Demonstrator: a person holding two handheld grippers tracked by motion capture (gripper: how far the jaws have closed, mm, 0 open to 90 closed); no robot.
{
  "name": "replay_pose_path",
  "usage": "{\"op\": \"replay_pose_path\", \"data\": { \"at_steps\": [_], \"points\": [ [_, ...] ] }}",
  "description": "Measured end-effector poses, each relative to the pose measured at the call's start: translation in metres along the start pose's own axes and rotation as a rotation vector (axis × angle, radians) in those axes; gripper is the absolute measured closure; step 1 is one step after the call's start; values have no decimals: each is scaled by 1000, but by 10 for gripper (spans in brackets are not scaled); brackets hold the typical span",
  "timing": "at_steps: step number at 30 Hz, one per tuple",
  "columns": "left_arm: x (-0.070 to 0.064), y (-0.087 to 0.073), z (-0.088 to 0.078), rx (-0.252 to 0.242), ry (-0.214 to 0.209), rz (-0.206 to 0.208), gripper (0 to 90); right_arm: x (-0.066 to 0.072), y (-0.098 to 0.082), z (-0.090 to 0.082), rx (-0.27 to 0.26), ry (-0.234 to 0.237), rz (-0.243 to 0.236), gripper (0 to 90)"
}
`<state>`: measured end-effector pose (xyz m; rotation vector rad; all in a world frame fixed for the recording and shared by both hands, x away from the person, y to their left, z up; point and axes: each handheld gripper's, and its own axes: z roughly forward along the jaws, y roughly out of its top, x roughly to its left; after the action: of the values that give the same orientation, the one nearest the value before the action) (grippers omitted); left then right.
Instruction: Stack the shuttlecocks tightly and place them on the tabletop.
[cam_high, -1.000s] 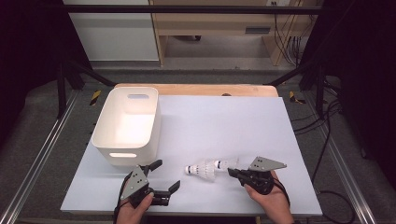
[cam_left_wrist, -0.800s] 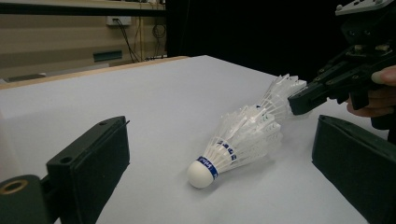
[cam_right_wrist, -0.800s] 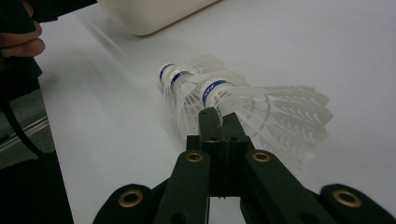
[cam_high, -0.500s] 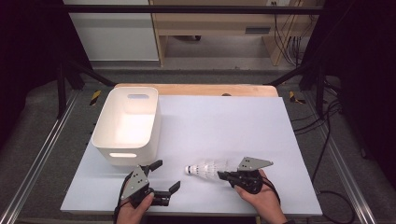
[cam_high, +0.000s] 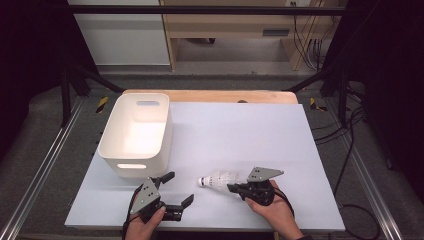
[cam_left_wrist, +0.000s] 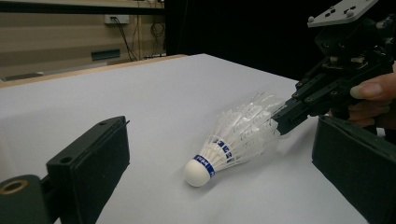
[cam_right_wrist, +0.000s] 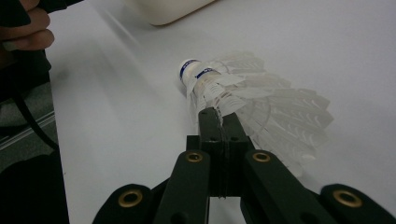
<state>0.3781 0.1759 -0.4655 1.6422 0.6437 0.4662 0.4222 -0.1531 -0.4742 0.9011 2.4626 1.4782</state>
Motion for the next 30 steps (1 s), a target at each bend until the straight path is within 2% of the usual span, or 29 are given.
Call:
{"op": "replay_pose_path", "data": {
  "at_steps": [30],
  "points": [
    [-1, 0, 1, 3, -3, 0, 39, -1, -2, 1, 7, -4, 1, 899]
  ]
}}
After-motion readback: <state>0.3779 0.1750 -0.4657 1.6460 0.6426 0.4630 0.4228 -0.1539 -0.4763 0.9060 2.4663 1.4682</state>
